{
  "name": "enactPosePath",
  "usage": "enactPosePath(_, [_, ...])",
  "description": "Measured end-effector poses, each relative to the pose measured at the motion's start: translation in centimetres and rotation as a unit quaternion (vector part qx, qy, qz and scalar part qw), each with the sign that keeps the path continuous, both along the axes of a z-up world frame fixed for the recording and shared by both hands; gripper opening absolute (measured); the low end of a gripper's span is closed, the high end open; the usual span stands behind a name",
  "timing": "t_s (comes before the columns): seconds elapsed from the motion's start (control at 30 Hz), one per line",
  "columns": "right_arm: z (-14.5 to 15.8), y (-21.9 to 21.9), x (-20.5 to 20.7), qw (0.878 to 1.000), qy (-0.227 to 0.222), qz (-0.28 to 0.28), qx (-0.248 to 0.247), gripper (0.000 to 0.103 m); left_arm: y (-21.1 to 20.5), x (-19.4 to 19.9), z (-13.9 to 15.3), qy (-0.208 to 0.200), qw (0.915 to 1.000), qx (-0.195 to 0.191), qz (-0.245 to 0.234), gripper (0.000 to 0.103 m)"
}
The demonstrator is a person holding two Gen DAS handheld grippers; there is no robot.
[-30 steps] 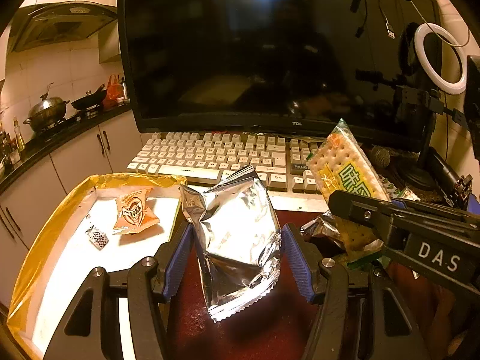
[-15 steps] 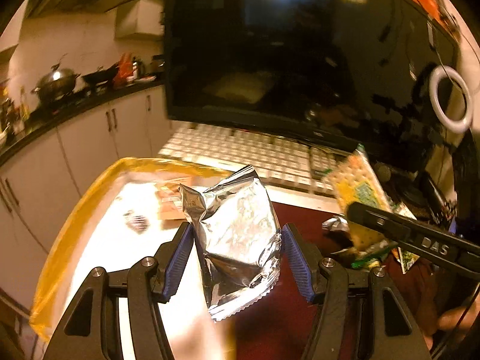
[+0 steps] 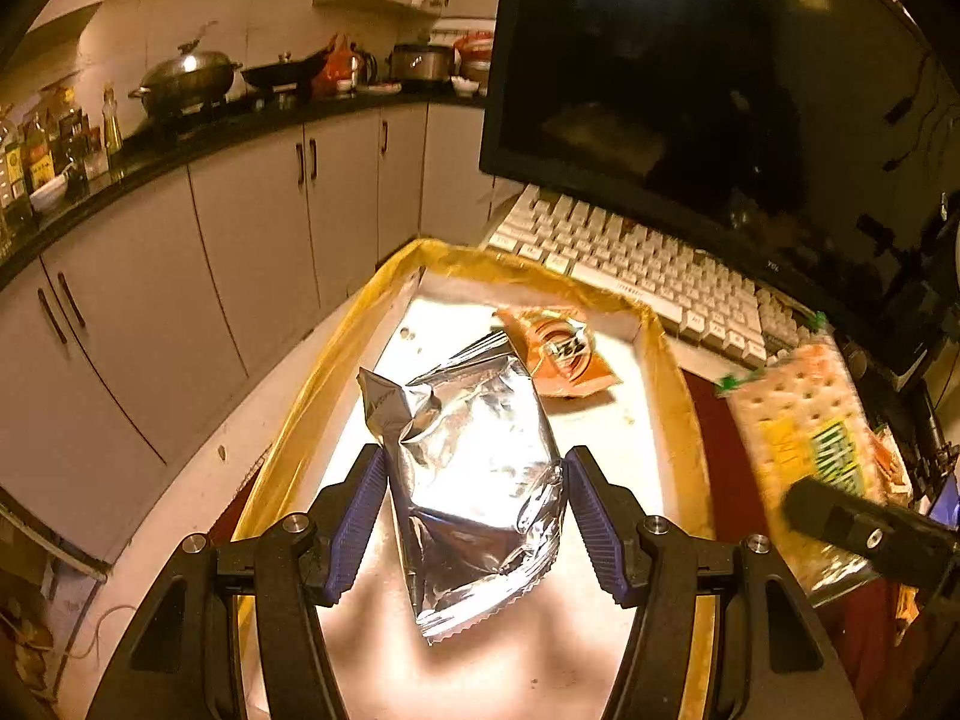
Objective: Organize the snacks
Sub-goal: 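Lift and carry the foil bag and biscuit-stick pack toward the tray with both tools, then release the biscuit-stick pack with right tool while left tool lowers foil bag over tray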
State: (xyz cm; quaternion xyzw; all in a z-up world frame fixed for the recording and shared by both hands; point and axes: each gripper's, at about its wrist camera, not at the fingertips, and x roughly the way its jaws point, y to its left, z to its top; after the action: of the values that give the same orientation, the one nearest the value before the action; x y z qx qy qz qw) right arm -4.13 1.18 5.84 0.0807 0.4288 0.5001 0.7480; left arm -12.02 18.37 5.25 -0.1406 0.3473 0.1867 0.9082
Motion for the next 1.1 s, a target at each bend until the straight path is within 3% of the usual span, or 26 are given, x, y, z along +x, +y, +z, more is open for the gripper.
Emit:
enactPosePath(0.3, [-3.0, 3.9, 0.3, 0.999, 0.019, 0.012, -0.034, 0.018, 0.4, 0.8, -1.6, 0.041, 0.9987, 0.024, -0.017, 0.065])
enactPosePath(0.67, [-3.6, 5.1, -0.6, 0.997, -0.030, 0.024, -0.060, 0.018, 0.3, 1.1, -1.8, 0.056, 0.9976, 0.024, -0.033, 0.065])
enactPosePath(0.8, [-3.6, 5.1, -0.8, 0.997, -0.039, 0.027, -0.064, 0.018, 0.6, 1.2, -2.1, 0.062, 0.9973, 0.003, -0.040, 0.065])
enactPosePath(1.1, [-3.6, 5.1, -1.0, 0.996, -0.048, 0.028, -0.069, 0.019, 0.6, 1.1, -2.0, 0.063, 0.9973, 0.012, -0.036, 0.065])
